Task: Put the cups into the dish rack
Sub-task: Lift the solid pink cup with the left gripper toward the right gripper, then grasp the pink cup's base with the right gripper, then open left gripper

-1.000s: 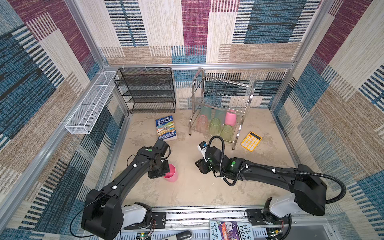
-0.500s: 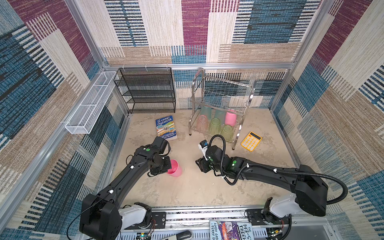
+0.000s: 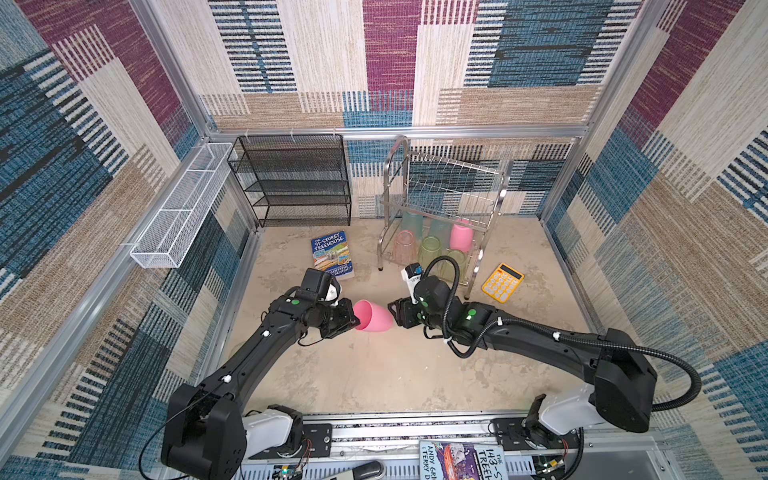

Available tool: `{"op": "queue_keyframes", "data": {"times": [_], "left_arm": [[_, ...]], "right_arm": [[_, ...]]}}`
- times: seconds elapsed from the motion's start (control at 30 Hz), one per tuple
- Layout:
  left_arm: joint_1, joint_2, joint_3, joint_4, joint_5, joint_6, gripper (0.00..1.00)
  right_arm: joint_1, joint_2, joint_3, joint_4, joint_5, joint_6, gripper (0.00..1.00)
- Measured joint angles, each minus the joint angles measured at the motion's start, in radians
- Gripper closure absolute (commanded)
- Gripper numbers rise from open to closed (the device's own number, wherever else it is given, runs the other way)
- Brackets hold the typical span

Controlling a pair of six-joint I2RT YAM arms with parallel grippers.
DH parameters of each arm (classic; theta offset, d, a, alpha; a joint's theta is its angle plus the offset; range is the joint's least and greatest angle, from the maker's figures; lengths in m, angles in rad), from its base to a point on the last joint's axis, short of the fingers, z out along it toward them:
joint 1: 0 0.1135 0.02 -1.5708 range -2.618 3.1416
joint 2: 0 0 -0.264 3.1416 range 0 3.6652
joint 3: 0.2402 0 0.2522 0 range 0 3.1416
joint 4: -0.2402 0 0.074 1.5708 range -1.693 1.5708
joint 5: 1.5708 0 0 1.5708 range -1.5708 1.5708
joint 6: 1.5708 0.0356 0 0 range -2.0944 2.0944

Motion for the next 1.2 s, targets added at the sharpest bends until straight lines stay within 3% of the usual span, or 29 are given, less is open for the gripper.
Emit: {"op": "queue_keyframes", "data": {"times": [0.2, 0.4, 0.8, 1.0, 1.2], "left_arm": [[0.023, -0.062, -0.101, 0.224, 0.096, -0.162, 1.00], [0.044, -0.079, -0.175, 0.492, 0.164, -0.343, 1.00], [0.053, 0.001, -0.230, 1.020, 0.208, -0.684, 1.00], [0.053, 0.032, -0.237, 1.181, 0.211, -0.757, 1.00], [0.054, 0.038, -0.237, 1.225, 0.231, -0.780, 1.00]], "right_arm": [[-0.077, -0.063, 0.049, 0.016, -0.007, 0.131, 0.31], [-0.173, -0.142, -0.003, 0.092, -0.050, 0.317, 0.29], [-0.205, -0.128, -0.060, 0.314, -0.113, 0.675, 0.22], [-0.207, -0.043, -0.037, 0.409, -0.146, 0.797, 0.12], [-0.209, 0.034, 0.009, 0.488, -0.208, 0.855, 0.09]]}}
